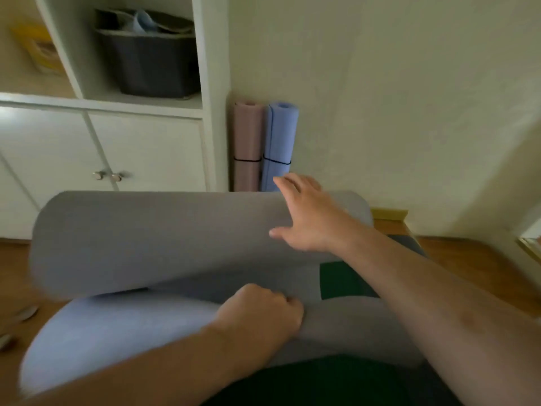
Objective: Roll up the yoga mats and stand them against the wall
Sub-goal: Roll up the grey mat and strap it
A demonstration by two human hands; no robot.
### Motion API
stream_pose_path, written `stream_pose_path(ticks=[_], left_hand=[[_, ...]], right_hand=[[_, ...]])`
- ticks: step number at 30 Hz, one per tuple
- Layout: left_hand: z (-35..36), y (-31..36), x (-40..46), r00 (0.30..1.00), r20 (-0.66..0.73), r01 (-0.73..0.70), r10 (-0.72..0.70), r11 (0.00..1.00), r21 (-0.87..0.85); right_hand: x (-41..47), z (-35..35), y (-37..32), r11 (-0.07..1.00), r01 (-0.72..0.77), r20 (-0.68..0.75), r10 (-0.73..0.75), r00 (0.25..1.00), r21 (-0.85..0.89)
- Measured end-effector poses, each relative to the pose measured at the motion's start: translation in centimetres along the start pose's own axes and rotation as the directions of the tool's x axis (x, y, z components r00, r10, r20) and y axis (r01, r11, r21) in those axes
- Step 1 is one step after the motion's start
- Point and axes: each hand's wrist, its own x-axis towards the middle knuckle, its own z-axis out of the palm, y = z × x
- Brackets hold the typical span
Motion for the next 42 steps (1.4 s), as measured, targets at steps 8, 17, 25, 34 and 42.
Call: stream_pose_path(ticks=[8, 17, 25, 34, 42], left_hand=[[1.7, -0.8, -1.9, 0.992, 0.024, 0.128, -0.127, 0.992, -0.02], [3.9, -8.4, -6.3, 0.948, 0.216, 0.314, -0.234, 0.796, -0.518], [5.7, -12.0, -10.6, 0.835, 0.307, 0.55, -0.457, 0.716, -0.431], [5.6, -10.5, -12.7, 0.823, -0.085, 0.549, -0.562, 0.824, -0.141], [6.6, -10.2, -14.5, 0.841, -0.02, 0.489, -0.541, 0.776, -0.399]], right_hand=[[-8.1, 2.4, -3.2, 0.993, -0.06, 0.722, -0.03, 0.692, 0.098], [-8.5, 5.3, -2.6, 0.995, 0.084, 0.346, -0.063, 0.936, -0.046], [-6.9, 5.8, -2.3, 0.98, 0.137, 0.237, -0.099, 0.966, -0.147], [-5.8, 5.6, -5.8, 0.993, 0.118, 0.201, -0.112, 0.973, -0.02], [-4.5, 6.7, -8.6, 0.975, 0.184, 0.101, -0.172, 0.98, -0.122]])
